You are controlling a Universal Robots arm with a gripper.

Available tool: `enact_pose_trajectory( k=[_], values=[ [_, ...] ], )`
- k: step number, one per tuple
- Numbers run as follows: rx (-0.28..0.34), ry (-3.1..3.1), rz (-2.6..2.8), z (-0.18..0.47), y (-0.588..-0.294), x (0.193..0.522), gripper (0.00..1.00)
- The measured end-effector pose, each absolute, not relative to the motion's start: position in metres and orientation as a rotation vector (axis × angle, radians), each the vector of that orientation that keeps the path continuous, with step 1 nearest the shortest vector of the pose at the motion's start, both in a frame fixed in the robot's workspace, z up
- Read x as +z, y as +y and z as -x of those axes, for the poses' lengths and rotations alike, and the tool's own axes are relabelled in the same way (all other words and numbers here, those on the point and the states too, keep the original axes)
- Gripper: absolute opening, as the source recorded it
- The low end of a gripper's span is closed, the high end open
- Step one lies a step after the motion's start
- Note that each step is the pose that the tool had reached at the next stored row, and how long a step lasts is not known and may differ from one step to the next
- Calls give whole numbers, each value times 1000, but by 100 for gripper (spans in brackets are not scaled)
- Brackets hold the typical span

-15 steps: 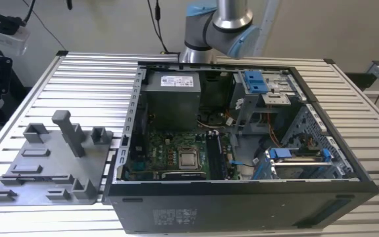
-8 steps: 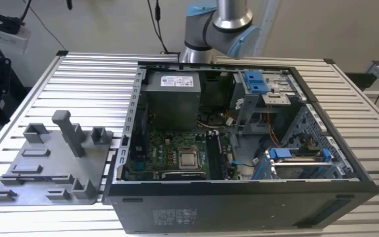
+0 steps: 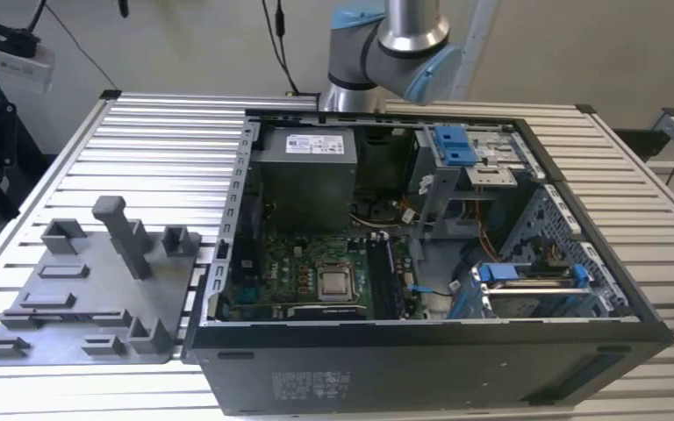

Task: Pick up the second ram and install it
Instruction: 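Pick up the second ram and move it above second insertion slot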

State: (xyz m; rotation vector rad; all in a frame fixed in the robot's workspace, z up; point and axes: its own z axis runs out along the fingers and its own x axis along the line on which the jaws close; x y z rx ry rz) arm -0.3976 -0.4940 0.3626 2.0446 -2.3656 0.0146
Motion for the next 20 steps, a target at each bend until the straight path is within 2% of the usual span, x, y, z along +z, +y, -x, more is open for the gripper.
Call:
enact_pose_trajectory(
  k=[20],
  values=[
    [-6,-2321,-2113,404,-494,362,11]
  ],
)
